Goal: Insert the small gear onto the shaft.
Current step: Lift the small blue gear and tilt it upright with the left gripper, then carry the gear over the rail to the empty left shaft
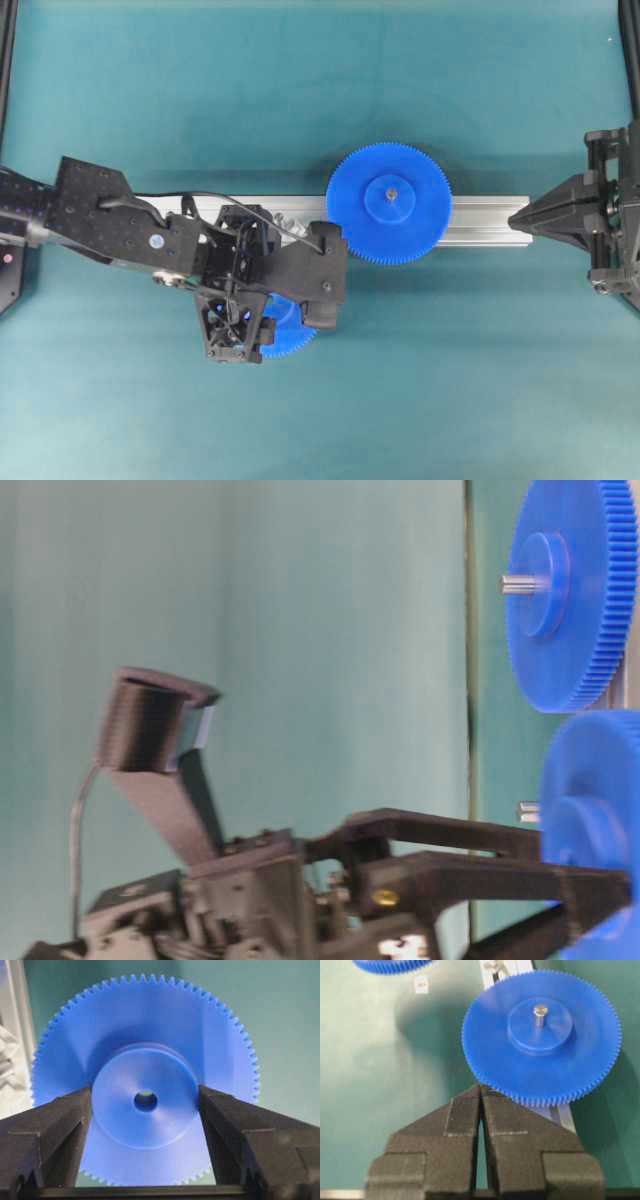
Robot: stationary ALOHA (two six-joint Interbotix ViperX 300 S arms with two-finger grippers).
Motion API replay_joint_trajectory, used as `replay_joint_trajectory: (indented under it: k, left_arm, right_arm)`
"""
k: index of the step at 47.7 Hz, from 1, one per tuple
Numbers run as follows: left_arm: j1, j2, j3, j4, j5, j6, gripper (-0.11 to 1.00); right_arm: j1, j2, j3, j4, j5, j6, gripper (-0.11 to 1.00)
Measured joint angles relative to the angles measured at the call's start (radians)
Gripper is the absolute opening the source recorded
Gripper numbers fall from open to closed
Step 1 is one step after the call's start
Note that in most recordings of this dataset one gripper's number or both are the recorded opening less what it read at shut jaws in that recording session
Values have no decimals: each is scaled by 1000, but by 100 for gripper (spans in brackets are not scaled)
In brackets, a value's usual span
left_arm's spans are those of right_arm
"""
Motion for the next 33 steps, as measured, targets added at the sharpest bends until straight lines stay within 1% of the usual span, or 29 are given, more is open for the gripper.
replay_joint_trajectory:
  k: [13,20,26,33]
  left_arm:
    - [25,-21,-58,2,38,6,70]
    - [28,-35,-83,0,78,28,70]
    - [41,-43,-109,0,118,44,70]
    - [57,-46,-127,0,127,61,70]
  right_arm:
    - [-2,0,0,0,0,0,7]
    - [-2,0,-2,0,-2,2,7]
    - [-2,-2,0,0,-2,29,7]
    - [-2,0,0,0,-3,46,7]
